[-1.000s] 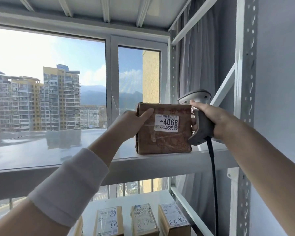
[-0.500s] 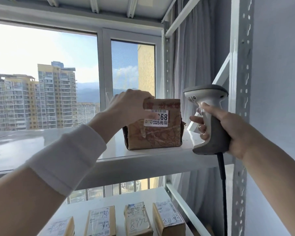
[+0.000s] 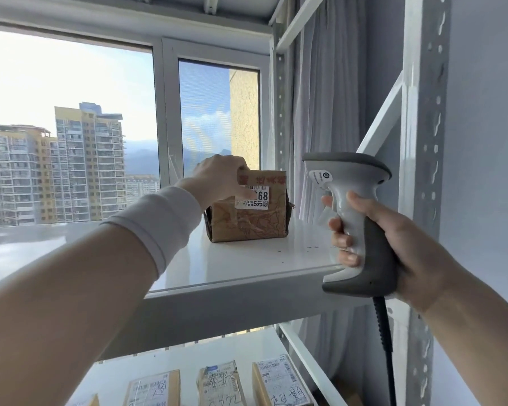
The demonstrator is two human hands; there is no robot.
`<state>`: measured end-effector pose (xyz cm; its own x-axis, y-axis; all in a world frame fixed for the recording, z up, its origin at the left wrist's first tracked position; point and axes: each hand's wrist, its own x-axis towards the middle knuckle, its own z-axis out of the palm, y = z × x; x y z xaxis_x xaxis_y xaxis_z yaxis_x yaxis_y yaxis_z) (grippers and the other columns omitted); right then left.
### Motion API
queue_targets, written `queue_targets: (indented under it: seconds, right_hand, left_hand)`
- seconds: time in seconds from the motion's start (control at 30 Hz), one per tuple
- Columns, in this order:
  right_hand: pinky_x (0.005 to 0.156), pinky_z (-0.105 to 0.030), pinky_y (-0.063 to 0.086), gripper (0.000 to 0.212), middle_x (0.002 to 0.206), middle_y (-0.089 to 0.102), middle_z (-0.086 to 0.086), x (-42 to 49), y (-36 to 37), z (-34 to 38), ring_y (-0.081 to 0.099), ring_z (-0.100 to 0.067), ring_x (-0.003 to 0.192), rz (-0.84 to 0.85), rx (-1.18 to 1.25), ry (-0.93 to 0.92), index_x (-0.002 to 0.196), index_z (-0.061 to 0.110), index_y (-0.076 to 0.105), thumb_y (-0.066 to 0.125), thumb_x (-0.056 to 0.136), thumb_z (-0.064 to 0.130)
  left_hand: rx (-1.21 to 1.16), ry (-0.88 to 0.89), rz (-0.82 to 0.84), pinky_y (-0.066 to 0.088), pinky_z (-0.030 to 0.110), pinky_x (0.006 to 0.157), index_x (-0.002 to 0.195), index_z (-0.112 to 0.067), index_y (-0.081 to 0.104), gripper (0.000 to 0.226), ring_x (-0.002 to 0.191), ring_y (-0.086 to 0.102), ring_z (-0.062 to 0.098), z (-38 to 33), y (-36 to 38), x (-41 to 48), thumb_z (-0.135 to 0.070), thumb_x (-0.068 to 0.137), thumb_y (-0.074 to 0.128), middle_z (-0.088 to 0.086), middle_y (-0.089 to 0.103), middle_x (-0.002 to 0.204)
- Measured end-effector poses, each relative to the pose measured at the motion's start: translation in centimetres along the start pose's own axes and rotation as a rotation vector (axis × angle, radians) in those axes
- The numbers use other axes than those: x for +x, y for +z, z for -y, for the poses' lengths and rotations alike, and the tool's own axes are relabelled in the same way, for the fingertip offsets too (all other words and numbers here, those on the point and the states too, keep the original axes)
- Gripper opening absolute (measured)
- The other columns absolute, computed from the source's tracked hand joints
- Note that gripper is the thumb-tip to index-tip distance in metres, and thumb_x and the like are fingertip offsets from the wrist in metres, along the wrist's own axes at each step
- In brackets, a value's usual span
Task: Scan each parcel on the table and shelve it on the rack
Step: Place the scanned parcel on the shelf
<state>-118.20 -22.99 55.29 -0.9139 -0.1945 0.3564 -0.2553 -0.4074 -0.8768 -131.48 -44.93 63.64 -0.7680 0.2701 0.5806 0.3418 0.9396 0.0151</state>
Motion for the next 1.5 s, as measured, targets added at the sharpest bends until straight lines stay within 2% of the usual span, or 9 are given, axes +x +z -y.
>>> queue_targets:
  seconds: [0.43,0.8,0.9,0.97,1.07,1.13,1.23,1.4,1.5]
  right_hand:
    - [0.037,-0.02,0.041,0.051,0.065,0.055,-0.005,0.6,-1.0,-1.2,0.047,-0.011,0.047,0.052,0.014,0.045,0.098,0.003,0.063,0.073,0.06,0.037]
    - [0.037,-0.022,0.042,0.063,0.066,0.055,-0.006,0.6,-1.4,-1.5,0.046,-0.013,0.047,0.068,0.036,0.065,0.097,0.003,0.067,0.087,0.05,0.039]
    - [0.038,-0.022,0.043,0.063,0.067,0.056,-0.007,-0.4,-1.4,-1.4,0.047,-0.013,0.048,0.069,0.025,0.079,0.092,0.007,0.072,0.091,0.042,0.041]
    - [0.038,-0.022,0.042,0.041,0.066,0.055,-0.007,-1.6,-1.3,-1.1,0.047,-0.014,0.047,0.058,-0.028,0.083,0.08,0.011,0.076,0.085,0.053,0.041]
    - [0.039,-0.021,0.042,0.039,0.066,0.059,-0.007,-4.2,-0.6,-0.6,0.049,-0.013,0.047,0.001,-0.065,0.066,0.084,0.008,0.075,0.078,0.059,0.037]
    - [0.038,-0.02,0.042,0.047,0.067,0.064,-0.007,-6.4,-0.1,-0.4,0.051,-0.012,0.047,-0.041,-0.076,0.025,0.093,0.006,0.068,0.075,0.059,0.037]
    - [0.04,-0.019,0.042,0.028,0.062,0.06,-0.006,-10.7,1.0,-0.6,0.049,-0.012,0.045,-0.137,-0.187,0.002,0.07,0.011,0.076,0.071,0.068,0.039]
    - [0.043,-0.02,0.042,0.033,0.061,0.06,-0.006,-18.9,2.1,-3.0,0.05,-0.013,0.046,-0.455,-0.3,-0.057,0.055,0.014,0.074,0.064,0.077,0.035]
    - [0.043,-0.021,0.041,0.036,0.062,0.063,-0.005,-23.9,2.7,-5.1,0.051,-0.013,0.047,-0.666,-0.315,-0.039,0.058,0.012,0.072,0.059,0.088,0.027]
  left_hand:
    - [-0.05,-0.024,0.014,0.035,0.029,0.069,0.114,-0.022,0.057,0.053,0.088,0.05,0.019,2.1,1.9,2.8,-0.048,0.071,0.073,-0.001,0.06,0.1]
    - [0.049,-0.008,0.019,0.038,0.031,0.078,0.124,-0.024,0.052,0.056,0.095,0.054,0.021,1.8,2.0,2.8,-0.052,0.077,0.066,0.001,0.064,0.112]
    - [0.29,0.044,0.037,0.015,0.047,0.112,0.145,-0.025,0.026,0.077,0.136,0.033,0.022,1.5,2.2,2.1,-0.057,0.082,0.056,0.005,0.035,0.15]
    - [0.353,0.035,0.04,-0.006,0.054,0.114,0.15,-0.024,0.0,0.091,0.146,0.003,0.02,0.6,1.7,1.1,-0.056,0.084,0.053,0.004,0.003,0.159]
    - [0.325,0.079,-0.083,-0.006,0.056,0.114,0.15,-0.019,-0.002,0.087,0.146,-0.005,0.023,-2.6,-0.4,-1.4,-0.048,0.088,0.052,0.012,-0.006,0.158]
    - [0.093,0.148,-0.241,0.004,0.05,0.116,0.149,-0.021,0.015,0.074,0.145,0.012,0.025,-5.8,-2.1,-3.9,-0.039,0.089,0.055,0.013,0.01,0.157]
    - [-0.573,0.211,-0.337,0.036,0.033,0.104,0.137,-0.019,0.039,0.053,0.124,0.049,0.016,-10.7,-3.0,-9.6,-0.033,0.09,0.058,0.002,0.05,0.138]
    - [-1.316,0.048,-0.112,0.045,0.003,0.065,0.125,-0.012,0.05,0.036,0.084,0.056,-0.004,-16.5,3.2,-21.3,-0.023,0.092,0.056,-0.007,0.059,0.105]
    - [-1.475,-0.099,0.209,0.048,0.017,0.085,0.125,-0.007,0.05,0.034,0.096,0.06,0.011,-20.8,8.2,-27.8,-0.019,0.093,0.053,0.004,0.062,0.112]
